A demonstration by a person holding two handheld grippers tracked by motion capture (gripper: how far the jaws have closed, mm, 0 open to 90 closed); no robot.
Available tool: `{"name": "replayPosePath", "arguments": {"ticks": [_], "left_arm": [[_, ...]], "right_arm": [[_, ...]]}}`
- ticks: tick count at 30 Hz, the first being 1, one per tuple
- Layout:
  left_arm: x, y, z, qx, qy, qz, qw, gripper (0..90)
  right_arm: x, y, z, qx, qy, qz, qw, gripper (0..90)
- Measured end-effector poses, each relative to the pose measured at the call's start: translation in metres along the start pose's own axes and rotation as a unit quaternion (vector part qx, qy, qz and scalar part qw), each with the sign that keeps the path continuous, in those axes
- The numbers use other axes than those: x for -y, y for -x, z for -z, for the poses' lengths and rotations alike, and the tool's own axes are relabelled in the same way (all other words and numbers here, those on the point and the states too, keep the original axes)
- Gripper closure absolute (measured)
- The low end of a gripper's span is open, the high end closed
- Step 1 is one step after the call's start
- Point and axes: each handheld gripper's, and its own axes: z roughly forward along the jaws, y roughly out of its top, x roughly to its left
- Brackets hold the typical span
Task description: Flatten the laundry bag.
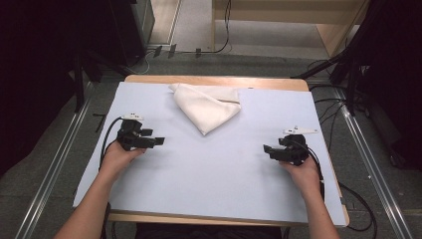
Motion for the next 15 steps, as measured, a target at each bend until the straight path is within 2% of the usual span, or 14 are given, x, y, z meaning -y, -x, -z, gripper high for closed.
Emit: {"name": "replayPosePath", "arguments": {"ticks": [15], "left_arm": [[-0.0003,0.0003,0.0012,0.001,0.004,0.002,1.0000,29.0]], "right_arm": [[-0.0001,-0.0003,0.0006,-0.001,0.000,-0.001,1.0000,31.3]]}}
